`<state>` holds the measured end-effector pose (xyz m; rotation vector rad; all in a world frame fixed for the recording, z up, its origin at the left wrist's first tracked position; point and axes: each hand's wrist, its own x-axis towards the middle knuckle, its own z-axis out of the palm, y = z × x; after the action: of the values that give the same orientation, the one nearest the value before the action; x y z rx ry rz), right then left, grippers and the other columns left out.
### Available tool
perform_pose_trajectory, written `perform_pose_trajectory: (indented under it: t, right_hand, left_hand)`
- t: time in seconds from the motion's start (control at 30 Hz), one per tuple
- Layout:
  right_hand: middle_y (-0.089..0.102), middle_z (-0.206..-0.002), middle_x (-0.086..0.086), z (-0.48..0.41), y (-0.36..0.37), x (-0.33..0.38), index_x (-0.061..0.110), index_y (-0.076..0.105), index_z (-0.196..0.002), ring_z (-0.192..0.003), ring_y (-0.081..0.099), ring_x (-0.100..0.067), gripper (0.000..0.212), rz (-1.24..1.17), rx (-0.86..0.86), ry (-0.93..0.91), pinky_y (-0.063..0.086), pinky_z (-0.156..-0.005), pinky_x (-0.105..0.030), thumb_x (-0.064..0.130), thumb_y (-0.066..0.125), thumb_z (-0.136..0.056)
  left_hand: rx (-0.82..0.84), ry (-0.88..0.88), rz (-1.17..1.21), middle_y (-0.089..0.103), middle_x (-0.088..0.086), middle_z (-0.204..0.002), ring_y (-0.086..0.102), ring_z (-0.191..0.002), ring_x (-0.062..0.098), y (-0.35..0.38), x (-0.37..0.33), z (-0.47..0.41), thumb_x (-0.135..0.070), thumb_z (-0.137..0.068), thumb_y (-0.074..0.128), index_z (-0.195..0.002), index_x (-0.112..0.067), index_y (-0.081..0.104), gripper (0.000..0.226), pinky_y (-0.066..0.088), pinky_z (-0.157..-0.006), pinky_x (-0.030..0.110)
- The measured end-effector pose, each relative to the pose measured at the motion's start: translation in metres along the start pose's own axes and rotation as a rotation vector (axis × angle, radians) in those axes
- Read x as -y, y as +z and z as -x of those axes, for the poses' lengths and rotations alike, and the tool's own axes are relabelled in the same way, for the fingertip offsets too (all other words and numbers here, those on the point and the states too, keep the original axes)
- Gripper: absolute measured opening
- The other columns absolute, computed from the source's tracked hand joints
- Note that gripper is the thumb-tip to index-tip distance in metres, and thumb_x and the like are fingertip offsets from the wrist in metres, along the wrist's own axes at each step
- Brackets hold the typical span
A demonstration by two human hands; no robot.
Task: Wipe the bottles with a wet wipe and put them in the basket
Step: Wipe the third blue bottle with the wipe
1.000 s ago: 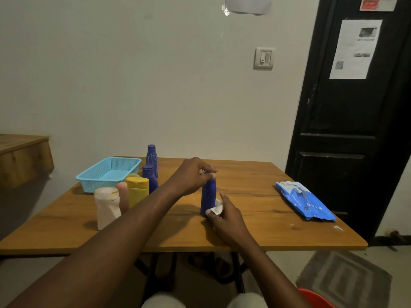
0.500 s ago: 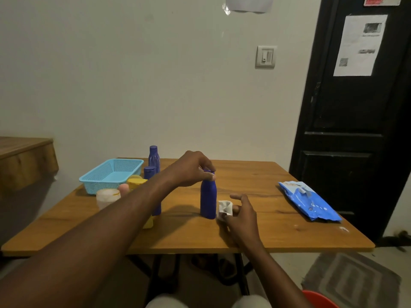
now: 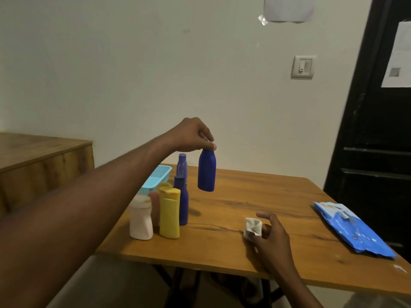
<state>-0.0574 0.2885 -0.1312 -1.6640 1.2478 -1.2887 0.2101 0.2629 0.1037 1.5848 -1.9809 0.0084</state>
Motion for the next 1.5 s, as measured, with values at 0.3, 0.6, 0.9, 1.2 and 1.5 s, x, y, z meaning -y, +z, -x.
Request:
perform_pose_trajectory:
  t: [0.3,0.6,0.9,1.2,1.5]
  right_hand:
    - [0.066,-0.082,0.019,-0.001,0.000,0.001,0.032,0.058,-0.118,-0.079,0.063,0.000,0.050,0.028,0.019,-0.026,0.048,-0.065,-0.022,0.008,0.083,-0.082]
    - [0.069,-0.076,0.024,-0.005,0.005,-0.006,0.035,0.059,-0.115,-0.075,0.066,0.009,0.051,0.091,0.005,-0.036,0.051,-0.064,-0.021,0.009,0.085,-0.080]
    - [0.072,-0.090,0.016,-0.008,0.007,-0.008,0.037,0.059,-0.113,-0.087,0.070,-0.004,0.052,0.111,0.004,-0.045,0.058,-0.078,-0.032,0.011,0.086,-0.078]
    - [0.066,-0.087,0.021,-0.007,0.006,-0.006,0.030,0.060,-0.118,-0.083,0.065,0.001,0.051,0.139,0.003,-0.065,0.049,-0.066,-0.020,0.010,0.086,-0.079]
    - [0.069,-0.078,0.022,-0.006,0.006,-0.005,0.033,0.061,-0.113,-0.076,0.067,0.004,0.048,0.130,-0.009,-0.041,0.049,-0.063,-0.018,0.009,0.085,-0.079]
  left_hand:
    - [-0.022,-0.104,0.026,0.074,-0.004,-0.093,0.068,-0.082,0.004,-0.004,0.061,0.009,-0.034,-0.082,0.085,-0.108,-0.015,0.079,0.034,0.052,-0.070,0.021]
    - [-0.089,-0.169,0.037,0.074,-0.004,-0.092,0.068,-0.083,0.004,0.010,0.106,0.020,-0.035,-0.078,0.088,-0.101,-0.015,0.080,0.031,0.046,-0.062,0.016]
    - [-0.094,-0.209,0.045,0.073,-0.004,-0.090,0.066,-0.083,0.005,0.020,0.125,0.029,-0.030,-0.078,0.088,-0.100,-0.011,0.080,0.030,0.048,-0.066,0.019]
    - [-0.077,-0.232,0.016,0.076,0.003,-0.099,0.070,-0.089,0.014,0.030,0.135,0.037,-0.032,-0.078,0.087,-0.105,-0.009,0.079,0.035,0.059,-0.078,0.030]
    - [-0.083,-0.244,0.009,0.076,0.001,-0.096,0.070,-0.089,0.015,0.035,0.135,0.040,-0.034,-0.078,0.086,-0.100,-0.011,0.080,0.032,0.059,-0.079,0.031]
